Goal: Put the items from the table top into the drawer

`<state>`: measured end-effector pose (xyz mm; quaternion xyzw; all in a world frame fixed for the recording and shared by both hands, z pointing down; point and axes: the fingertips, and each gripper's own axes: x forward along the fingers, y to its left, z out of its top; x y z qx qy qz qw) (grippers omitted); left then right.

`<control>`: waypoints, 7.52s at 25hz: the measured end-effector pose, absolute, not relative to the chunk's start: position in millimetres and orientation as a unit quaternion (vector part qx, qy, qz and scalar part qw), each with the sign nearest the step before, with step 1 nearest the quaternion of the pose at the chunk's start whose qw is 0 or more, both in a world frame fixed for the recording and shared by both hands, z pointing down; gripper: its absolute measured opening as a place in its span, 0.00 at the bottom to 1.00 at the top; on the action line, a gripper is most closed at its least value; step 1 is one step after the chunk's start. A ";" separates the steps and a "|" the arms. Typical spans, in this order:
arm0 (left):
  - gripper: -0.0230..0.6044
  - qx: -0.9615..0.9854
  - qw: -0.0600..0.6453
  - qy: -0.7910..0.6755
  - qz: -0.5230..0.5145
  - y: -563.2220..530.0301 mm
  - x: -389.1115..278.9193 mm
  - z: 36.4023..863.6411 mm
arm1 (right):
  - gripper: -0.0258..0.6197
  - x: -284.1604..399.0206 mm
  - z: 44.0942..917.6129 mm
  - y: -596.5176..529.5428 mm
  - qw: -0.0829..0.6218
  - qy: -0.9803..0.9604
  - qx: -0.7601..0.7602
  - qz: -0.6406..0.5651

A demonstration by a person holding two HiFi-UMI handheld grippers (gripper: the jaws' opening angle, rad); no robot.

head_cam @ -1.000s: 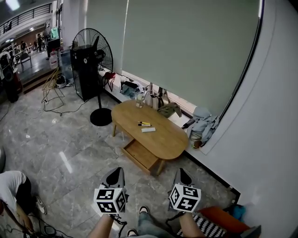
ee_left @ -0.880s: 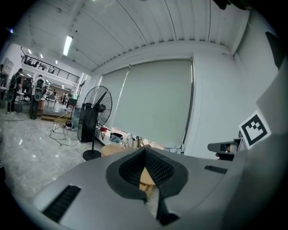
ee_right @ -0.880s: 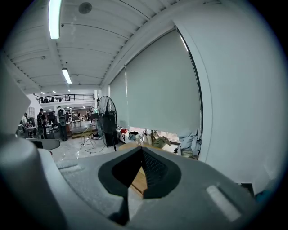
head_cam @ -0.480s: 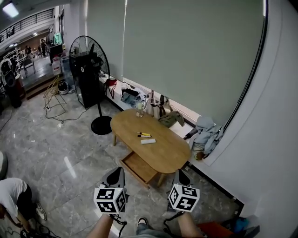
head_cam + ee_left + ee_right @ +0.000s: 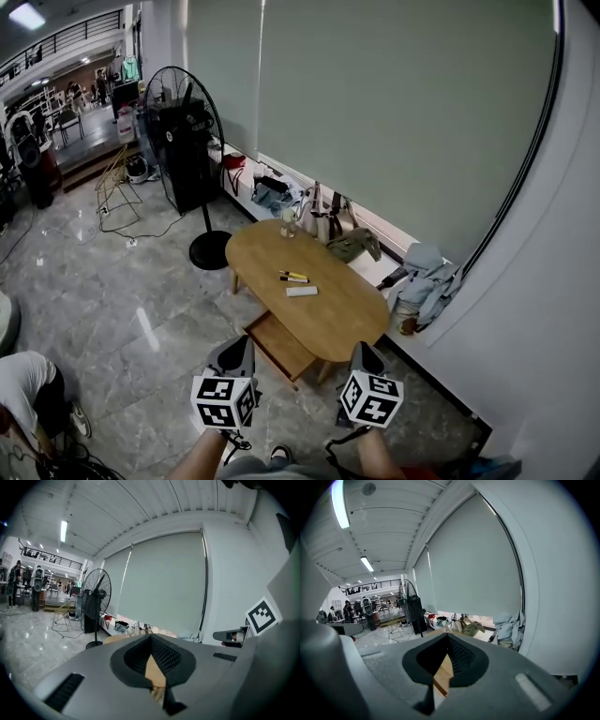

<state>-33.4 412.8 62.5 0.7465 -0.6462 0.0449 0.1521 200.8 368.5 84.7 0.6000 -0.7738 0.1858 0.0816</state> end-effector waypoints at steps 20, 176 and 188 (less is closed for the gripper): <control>0.02 0.779 0.155 -0.606 0.039 275.9 -28.3 72.4 | 0.05 205.5 91.8 259.5 0.090 -0.749 0.629 0.190; 0.38 0.821 0.113 -0.203 0.522 -83.1 -8.2 586.7 | 0.05 178.6 492.3 -25.9 0.247 -0.651 0.614 0.371; 0.41 0.810 0.114 -0.161 0.552 -84.2 -0.9 601.3 | 0.05 175.1 495.7 -28.4 0.245 -0.655 0.609 0.374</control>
